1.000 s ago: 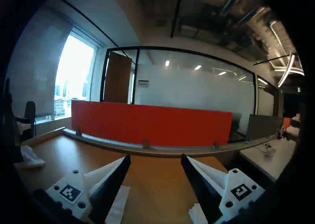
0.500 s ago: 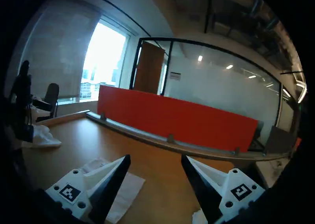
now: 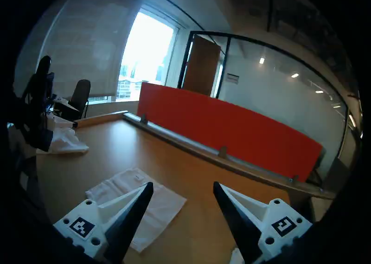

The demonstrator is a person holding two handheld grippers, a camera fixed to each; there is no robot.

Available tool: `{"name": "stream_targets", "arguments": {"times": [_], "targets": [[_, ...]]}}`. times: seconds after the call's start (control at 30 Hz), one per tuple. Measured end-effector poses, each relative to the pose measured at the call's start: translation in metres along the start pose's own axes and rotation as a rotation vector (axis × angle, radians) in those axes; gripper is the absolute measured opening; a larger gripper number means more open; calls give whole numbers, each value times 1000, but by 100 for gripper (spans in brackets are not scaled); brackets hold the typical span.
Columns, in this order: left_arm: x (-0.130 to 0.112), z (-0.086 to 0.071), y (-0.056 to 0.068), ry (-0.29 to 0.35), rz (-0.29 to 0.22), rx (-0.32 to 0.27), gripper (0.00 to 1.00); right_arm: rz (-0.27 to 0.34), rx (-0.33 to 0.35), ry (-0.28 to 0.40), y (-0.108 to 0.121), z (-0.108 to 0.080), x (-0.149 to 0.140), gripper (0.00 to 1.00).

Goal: Fold towel

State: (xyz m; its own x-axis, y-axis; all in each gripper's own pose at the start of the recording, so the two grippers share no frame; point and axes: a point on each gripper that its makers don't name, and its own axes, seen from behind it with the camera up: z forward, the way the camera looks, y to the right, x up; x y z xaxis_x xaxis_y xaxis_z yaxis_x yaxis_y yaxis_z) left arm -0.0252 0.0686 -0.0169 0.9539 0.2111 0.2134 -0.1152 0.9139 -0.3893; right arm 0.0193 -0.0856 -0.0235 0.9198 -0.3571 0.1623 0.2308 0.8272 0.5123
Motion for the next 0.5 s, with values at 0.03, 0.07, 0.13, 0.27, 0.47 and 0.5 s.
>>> {"name": "stream_targets", "arguments": {"times": [0.03, 0.07, 0.13, 0.27, 0.47, 0.5], "targets": [[-3, 0, 1, -5, 1, -4, 97, -2, 8, -6, -2, 1, -2, 100], [-5, 1, 3, -10, 2, -9, 97, -4, 17, -13, -5, 1, -4, 100], [-11, 2, 6, -19, 7, -17, 97, -9, 30, -25, -10, 2, -9, 100], [-24, 4, 14, -38, 18, -37, 97, -13, 56, -47, -20, 5, -20, 100], [-44, 9, 30, -70, 43, -78, 97, -11, 98, -84, -37, 10, -41, 100], [-48, 10, 32, -77, 46, -85, 97, -13, 103, -91, -39, 11, -45, 100]]}}
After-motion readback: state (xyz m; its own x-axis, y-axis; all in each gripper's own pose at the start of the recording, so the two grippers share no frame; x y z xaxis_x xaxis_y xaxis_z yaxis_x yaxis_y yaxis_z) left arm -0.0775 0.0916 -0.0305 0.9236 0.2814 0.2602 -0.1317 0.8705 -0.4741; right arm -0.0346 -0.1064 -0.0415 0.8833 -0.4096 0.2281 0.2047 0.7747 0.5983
